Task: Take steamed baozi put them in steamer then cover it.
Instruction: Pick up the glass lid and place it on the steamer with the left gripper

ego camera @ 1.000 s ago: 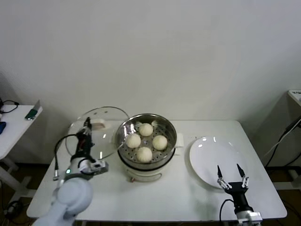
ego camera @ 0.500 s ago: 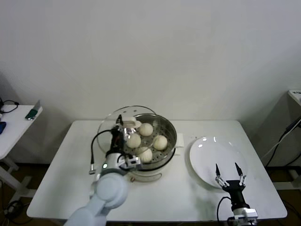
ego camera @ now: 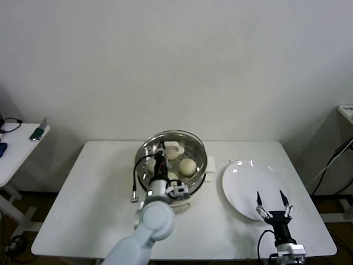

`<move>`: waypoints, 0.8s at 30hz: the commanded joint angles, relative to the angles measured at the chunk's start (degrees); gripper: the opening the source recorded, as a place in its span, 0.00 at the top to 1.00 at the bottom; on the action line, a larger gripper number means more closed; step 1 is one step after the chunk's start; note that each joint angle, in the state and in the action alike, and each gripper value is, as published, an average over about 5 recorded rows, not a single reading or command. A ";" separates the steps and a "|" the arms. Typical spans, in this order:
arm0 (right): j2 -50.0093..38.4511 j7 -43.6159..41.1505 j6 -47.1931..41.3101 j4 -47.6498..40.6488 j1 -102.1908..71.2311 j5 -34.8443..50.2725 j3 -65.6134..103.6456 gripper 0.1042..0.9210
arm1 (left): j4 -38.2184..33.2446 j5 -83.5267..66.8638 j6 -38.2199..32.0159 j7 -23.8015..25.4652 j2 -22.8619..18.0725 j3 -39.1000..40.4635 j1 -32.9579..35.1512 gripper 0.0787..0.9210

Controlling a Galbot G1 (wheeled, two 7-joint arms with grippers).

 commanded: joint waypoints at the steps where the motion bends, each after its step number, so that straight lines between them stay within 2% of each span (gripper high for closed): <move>1: 0.06 0.18 0.35 -0.25 0.18 -0.02 0.29 0.12 | 3.76 2.16 2.81 0.04 -2.98 1.97 -1.21 0.93; 24: 0.40 0.61 1.05 -0.49 0.34 -0.42 0.37 0.12 | 3.71 7.43 1.63 -0.73 -3.78 -0.54 2.03 0.93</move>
